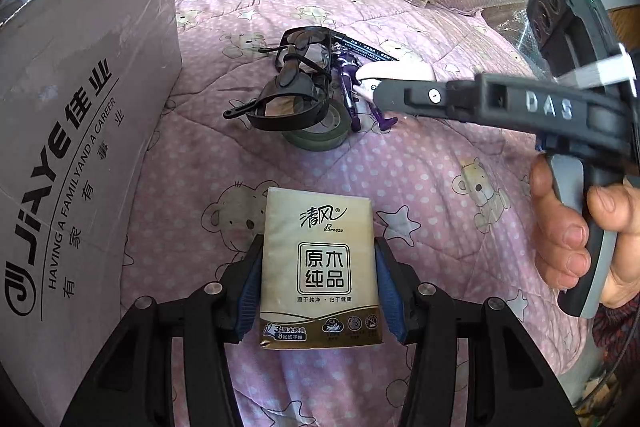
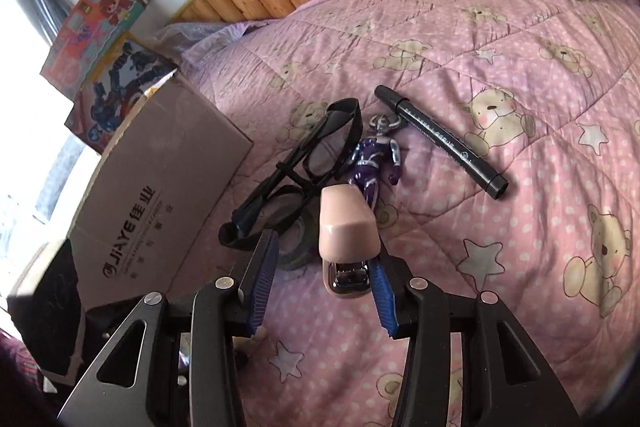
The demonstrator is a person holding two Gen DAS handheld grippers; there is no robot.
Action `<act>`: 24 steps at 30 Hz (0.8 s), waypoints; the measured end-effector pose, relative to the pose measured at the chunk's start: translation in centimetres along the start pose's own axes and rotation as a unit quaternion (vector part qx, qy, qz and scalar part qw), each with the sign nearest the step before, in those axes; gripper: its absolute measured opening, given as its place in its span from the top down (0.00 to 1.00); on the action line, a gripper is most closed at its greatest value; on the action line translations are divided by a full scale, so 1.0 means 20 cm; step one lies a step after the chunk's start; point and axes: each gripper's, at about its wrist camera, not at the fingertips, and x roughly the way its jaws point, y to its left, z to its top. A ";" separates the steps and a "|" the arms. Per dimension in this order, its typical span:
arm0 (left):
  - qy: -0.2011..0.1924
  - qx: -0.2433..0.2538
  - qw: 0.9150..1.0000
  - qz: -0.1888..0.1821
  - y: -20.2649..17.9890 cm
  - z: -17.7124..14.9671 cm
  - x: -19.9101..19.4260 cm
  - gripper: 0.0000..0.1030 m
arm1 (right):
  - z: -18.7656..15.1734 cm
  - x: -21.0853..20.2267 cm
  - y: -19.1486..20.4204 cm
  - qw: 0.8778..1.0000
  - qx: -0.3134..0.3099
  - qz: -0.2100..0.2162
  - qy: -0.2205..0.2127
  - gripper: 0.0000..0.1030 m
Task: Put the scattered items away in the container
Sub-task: 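Carry the tissue pack with left gripper while right gripper carries the stapler over the box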
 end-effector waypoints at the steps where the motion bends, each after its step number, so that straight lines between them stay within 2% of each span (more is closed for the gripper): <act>1: 0.001 -0.001 1.000 0.000 0.00 0.00 0.00 0.49 | 0.01 0.01 -0.02 1.000 0.015 0.010 -0.002 0.54; 2: 0.001 -0.002 1.000 0.000 0.00 0.00 0.00 0.49 | 0.02 0.03 -0.03 1.000 0.024 0.010 -0.006 0.54; 5: 0.002 -0.002 1.000 0.000 0.00 0.00 -0.01 0.49 | 0.03 0.07 -0.04 1.000 0.025 -0.003 -0.005 0.66; 9: 0.003 -0.003 1.000 -0.001 0.00 0.00 -0.01 0.49 | 0.01 0.08 0.00 1.000 0.014 -0.006 -0.006 0.75; 24: 0.002 -0.023 1.000 -0.009 0.01 0.00 -0.05 0.50 | -0.08 -0.03 0.10 0.999 -0.019 -0.038 -0.027 0.77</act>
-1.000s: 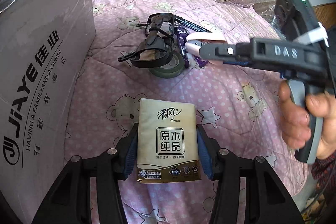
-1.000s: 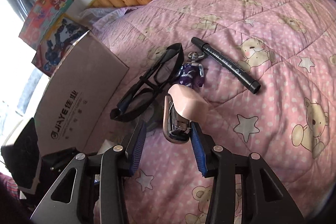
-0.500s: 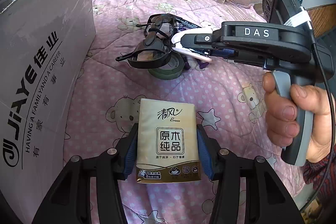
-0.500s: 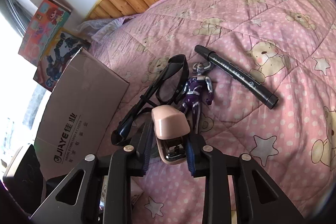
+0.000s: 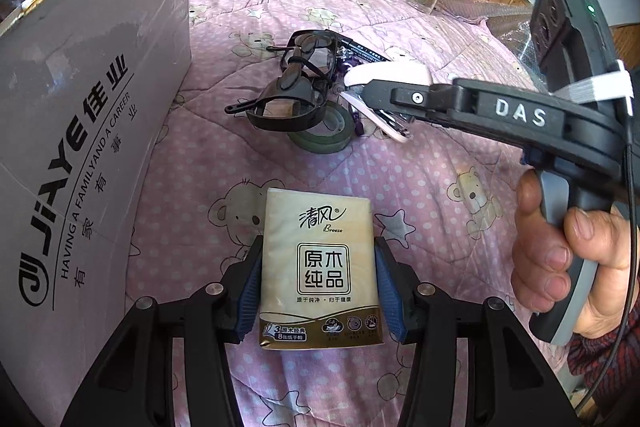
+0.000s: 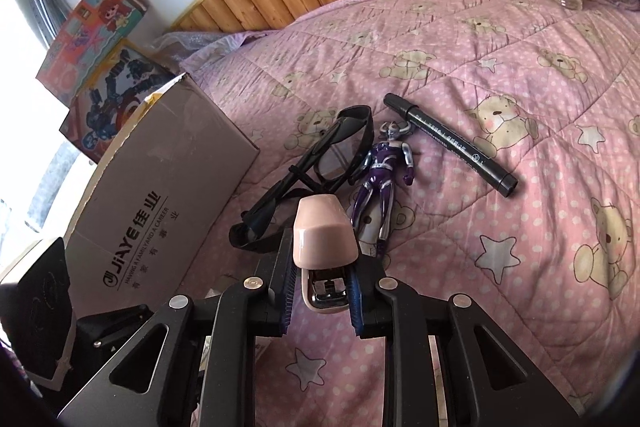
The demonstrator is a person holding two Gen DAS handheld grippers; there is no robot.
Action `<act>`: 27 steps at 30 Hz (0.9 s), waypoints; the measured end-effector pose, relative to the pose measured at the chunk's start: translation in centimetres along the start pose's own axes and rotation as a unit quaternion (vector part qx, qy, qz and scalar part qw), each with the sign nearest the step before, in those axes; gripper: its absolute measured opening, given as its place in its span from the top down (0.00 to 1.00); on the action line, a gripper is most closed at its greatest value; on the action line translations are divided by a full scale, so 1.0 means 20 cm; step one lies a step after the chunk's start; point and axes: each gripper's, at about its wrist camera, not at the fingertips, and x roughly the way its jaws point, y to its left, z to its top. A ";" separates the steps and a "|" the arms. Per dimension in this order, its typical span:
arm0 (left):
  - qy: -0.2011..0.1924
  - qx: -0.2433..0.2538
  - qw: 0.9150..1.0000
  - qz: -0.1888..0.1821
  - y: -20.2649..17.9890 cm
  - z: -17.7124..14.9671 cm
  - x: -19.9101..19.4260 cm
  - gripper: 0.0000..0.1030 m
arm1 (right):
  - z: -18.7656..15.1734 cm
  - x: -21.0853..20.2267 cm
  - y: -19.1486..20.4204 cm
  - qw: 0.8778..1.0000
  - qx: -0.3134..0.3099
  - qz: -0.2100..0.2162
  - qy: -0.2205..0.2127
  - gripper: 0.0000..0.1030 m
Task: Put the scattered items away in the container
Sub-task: 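Carry the tissue pack with left gripper while right gripper carries the stapler over the box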
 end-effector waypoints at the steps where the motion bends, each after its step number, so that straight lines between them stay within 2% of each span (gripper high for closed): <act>1: -0.002 0.001 1.000 -0.001 0.00 0.00 0.00 0.50 | -0.01 -0.01 0.00 1.000 0.001 -0.002 -0.001 0.77; 14: -0.017 0.010 1.000 -0.003 -0.05 0.01 -0.10 0.50 | -0.20 -0.18 0.03 1.000 0.028 -0.008 0.001 0.77; 27: -0.052 0.017 0.998 -0.008 -0.10 0.00 -0.29 0.50 | -0.35 -0.33 0.19 1.000 0.020 -0.006 -0.010 0.77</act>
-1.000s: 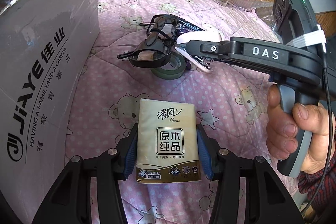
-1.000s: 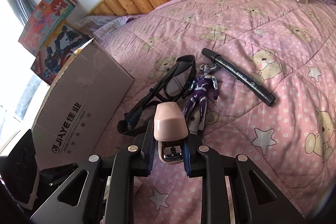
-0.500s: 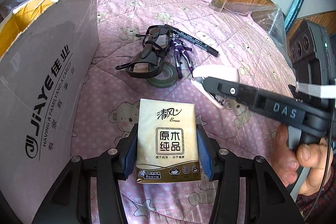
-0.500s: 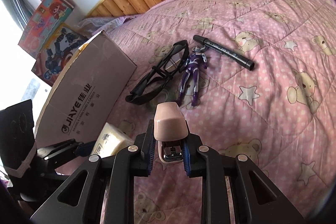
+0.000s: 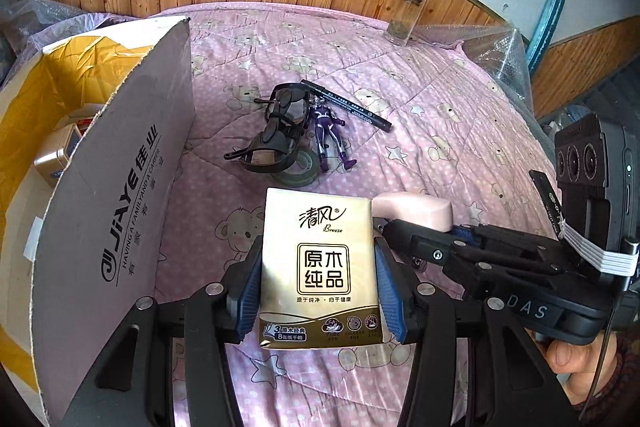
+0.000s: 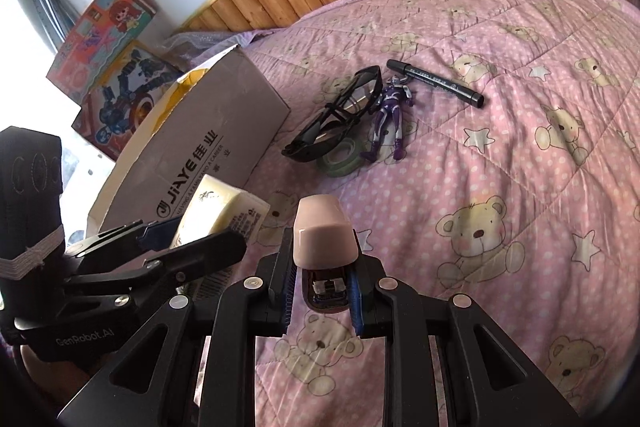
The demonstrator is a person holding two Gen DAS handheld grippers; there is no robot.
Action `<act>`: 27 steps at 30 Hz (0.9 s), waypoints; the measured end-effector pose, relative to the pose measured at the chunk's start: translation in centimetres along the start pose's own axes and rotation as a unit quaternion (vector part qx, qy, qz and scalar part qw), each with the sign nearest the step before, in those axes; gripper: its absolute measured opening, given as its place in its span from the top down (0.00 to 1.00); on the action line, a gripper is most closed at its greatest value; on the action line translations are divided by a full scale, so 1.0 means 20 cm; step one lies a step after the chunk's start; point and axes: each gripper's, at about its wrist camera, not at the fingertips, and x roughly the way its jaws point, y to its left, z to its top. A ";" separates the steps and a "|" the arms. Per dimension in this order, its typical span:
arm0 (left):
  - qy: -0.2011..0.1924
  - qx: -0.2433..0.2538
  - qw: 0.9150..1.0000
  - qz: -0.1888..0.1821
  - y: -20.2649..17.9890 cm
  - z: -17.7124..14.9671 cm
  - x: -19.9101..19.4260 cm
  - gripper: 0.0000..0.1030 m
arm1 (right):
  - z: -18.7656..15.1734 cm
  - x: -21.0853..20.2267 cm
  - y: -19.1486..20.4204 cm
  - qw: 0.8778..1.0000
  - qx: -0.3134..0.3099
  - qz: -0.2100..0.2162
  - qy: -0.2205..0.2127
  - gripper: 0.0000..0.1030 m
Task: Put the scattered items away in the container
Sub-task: 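Carry the tissue pack with left gripper while right gripper carries the stapler over the box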
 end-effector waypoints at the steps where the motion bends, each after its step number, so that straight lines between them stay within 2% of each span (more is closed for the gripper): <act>1: -0.003 0.000 1.000 0.000 0.00 0.00 -0.02 0.50 | -0.01 -0.01 0.01 1.000 -0.002 0.000 -0.001 0.77; 27: -0.082 -0.012 0.996 -0.017 0.00 -0.06 -0.41 0.50 | -0.12 -0.28 0.36 0.997 -0.059 0.010 -0.041 0.77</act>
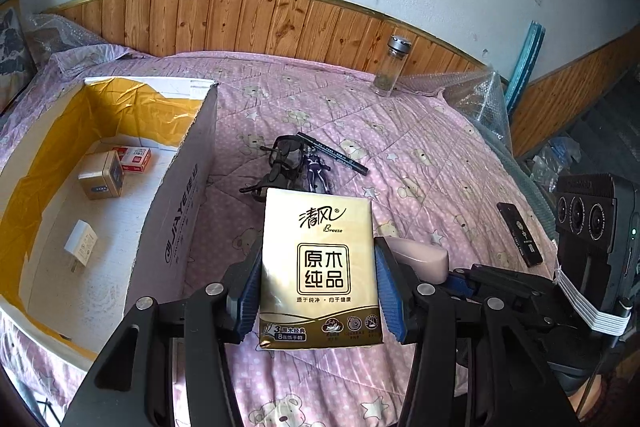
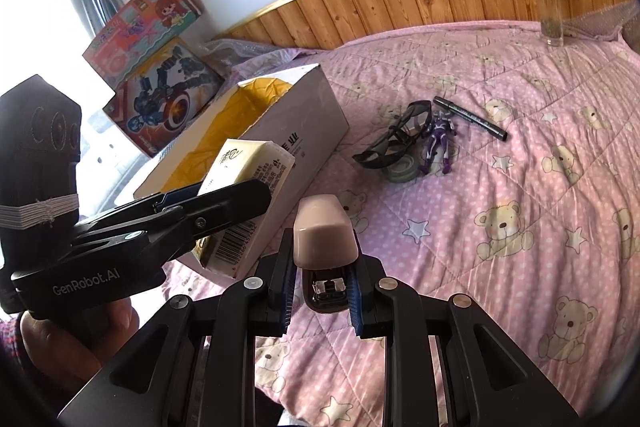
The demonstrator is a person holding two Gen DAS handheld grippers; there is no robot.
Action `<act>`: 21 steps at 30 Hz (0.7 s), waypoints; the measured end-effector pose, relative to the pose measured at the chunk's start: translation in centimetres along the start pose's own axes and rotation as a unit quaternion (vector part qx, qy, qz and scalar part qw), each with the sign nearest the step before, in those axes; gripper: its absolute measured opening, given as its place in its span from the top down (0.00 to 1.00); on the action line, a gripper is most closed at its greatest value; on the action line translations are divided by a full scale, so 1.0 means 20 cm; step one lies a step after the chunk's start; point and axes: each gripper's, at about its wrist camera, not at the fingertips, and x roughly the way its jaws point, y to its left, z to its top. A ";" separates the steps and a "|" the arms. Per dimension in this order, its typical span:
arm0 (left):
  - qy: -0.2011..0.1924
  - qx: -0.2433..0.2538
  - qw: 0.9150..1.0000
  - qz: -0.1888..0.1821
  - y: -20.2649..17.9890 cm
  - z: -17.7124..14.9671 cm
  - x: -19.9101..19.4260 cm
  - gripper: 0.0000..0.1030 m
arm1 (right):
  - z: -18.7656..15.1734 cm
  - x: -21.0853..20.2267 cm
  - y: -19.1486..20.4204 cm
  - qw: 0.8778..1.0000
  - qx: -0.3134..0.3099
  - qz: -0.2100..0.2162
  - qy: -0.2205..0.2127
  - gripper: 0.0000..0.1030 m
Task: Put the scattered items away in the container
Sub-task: 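Carry the tissue pack with left gripper while right gripper carries the stapler over the box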
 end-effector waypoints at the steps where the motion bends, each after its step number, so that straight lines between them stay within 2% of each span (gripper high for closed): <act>1: -0.002 -0.001 1.000 0.000 0.00 0.00 -0.01 0.50 | 0.00 -0.01 0.01 1.000 -0.002 0.000 0.000 0.77; 11: -0.019 -0.012 1.000 0.004 0.03 -0.02 -0.11 0.50 | -0.01 -0.05 0.10 1.000 -0.020 0.007 -0.006 0.77; 21: -0.039 -0.034 0.999 0.014 0.12 0.00 -0.18 0.50 | 0.07 -0.03 0.19 0.999 -0.047 0.017 -0.010 0.77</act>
